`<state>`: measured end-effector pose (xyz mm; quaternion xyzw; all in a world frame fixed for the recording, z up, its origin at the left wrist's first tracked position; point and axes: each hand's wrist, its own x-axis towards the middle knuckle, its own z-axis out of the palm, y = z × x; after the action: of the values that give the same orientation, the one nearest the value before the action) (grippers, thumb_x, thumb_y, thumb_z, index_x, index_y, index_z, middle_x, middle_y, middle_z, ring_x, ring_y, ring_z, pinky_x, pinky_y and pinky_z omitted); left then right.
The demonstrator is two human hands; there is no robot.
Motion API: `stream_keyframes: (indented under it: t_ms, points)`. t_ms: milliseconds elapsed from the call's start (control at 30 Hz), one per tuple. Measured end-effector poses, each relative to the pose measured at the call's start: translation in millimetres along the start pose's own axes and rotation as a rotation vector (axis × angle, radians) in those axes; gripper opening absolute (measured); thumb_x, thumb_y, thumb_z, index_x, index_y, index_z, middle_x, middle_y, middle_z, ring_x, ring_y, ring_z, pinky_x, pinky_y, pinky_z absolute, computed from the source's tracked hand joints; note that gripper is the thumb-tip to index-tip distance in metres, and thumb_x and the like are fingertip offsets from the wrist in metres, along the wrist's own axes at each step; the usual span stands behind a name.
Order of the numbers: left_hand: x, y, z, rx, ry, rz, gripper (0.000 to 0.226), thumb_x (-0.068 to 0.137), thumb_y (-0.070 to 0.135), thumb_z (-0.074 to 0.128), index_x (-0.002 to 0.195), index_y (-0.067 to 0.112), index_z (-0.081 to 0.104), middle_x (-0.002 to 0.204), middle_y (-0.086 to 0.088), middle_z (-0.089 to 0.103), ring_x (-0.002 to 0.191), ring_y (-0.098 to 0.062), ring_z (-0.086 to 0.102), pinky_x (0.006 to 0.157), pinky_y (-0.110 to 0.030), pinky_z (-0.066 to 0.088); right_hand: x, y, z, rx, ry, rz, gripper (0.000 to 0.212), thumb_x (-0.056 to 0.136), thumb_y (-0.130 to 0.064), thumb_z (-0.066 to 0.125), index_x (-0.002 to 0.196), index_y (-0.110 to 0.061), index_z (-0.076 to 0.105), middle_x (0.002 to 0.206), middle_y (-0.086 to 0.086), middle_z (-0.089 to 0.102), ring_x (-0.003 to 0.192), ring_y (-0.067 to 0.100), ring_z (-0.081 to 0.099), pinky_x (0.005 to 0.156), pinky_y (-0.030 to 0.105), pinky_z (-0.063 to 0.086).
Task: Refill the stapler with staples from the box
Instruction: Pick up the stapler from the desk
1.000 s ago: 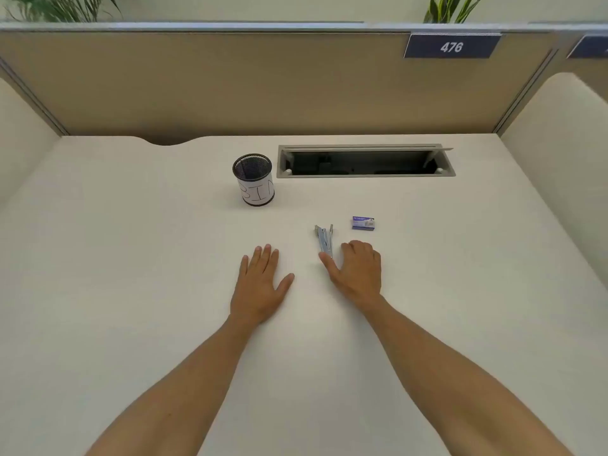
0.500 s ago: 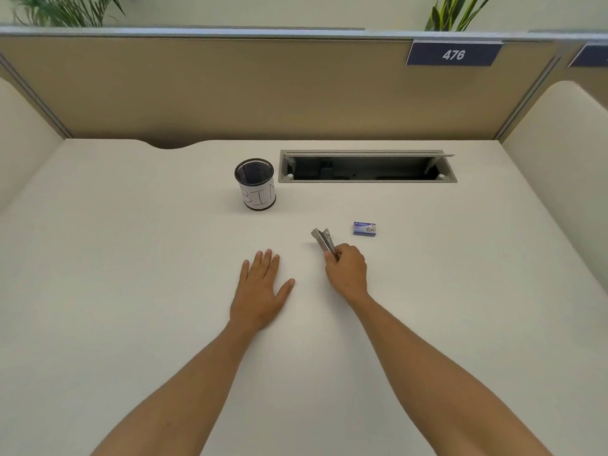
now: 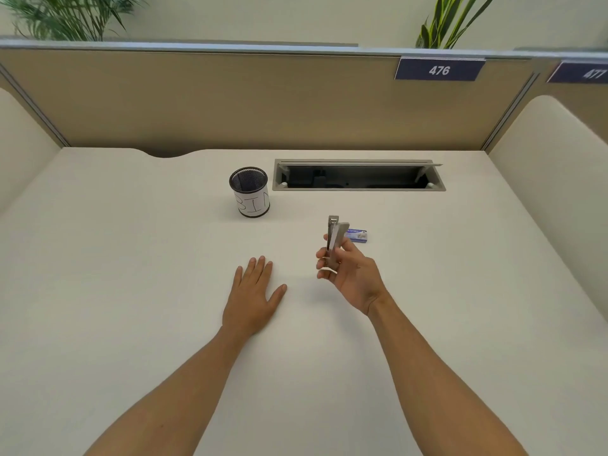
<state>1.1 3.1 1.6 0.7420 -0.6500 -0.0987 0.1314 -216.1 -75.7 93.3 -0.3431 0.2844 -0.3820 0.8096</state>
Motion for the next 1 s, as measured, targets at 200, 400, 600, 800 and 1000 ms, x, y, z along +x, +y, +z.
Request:
stream_keyframes:
  t_ms: [200, 400, 600, 800, 1000]
  points:
    - [0.3, 0.6, -0.1, 0.001, -0.006, 0.000, 0.067, 0.096, 0.056, 0.027, 0.151, 0.019, 0.017, 0.162, 0.000, 0.010, 0.148, -0.013, -0.001, 0.120, -0.036, -0.006, 1.0, -12.4, -1.8, -0.021, 0.044, 0.013, 0.050, 0.095, -0.057, 0.036, 0.097, -0.012, 0.057, 0.070, 0.003, 0.052, 0.057, 0.018, 0.046, 0.057, 0.031, 0.042]
    - [1.0, -0.9, 1.5, -0.006, 0.001, 0.005, 0.068, 0.096, 0.057, 0.027, 0.151, 0.019, 0.018, 0.162, 0.000, 0.011, 0.148, -0.012, -0.001, 0.120, -0.036, -0.006, 0.7, -15.3, -2.8, 0.031, 0.052, -0.020, 0.064, 0.094, -0.061, 0.028, 0.116, -0.011, 0.059, 0.068, 0.004, 0.050, 0.055, 0.017, 0.045, 0.059, 0.032, 0.041]
    - [0.5, -1.8, 2.0, -0.012, 0.000, 0.006, 0.068, 0.096, 0.058, 0.026, 0.151, 0.020, 0.018, 0.162, 0.001, 0.010, 0.148, -0.012, -0.001, 0.120, -0.035, -0.007, 0.1, -18.1, -0.7, 0.124, 0.062, -0.028, 0.048, 0.101, -0.050, 0.030, 0.096, -0.012, 0.058, 0.074, 0.004, 0.056, 0.063, 0.018, 0.051, 0.063, 0.030, 0.048]
    - [0.4, -1.8, 2.3, -0.011, 0.004, 0.002, 0.067, 0.096, 0.058, 0.027, 0.151, 0.020, 0.018, 0.162, 0.002, 0.010, 0.148, -0.011, -0.001, 0.119, -0.034, -0.008, -0.6, -16.8, 1.7, 0.124, 0.094, -0.061, 0.040, 0.095, -0.048, 0.043, 0.095, -0.012, 0.060, 0.073, 0.003, 0.057, 0.060, 0.015, 0.048, 0.061, 0.028, 0.043]
    - [0.6, -2.2, 2.3, -0.015, 0.008, 0.003, 0.068, 0.096, 0.058, 0.027, 0.151, 0.020, 0.019, 0.162, 0.001, 0.011, 0.148, -0.011, 0.000, 0.119, -0.034, -0.008, 1.3, -14.4, -1.1, 0.091, 0.084, -0.038, 0.048, 0.099, -0.047, 0.039, 0.120, -0.009, 0.059, 0.079, 0.004, 0.062, 0.062, 0.014, 0.053, 0.063, 0.027, 0.047]
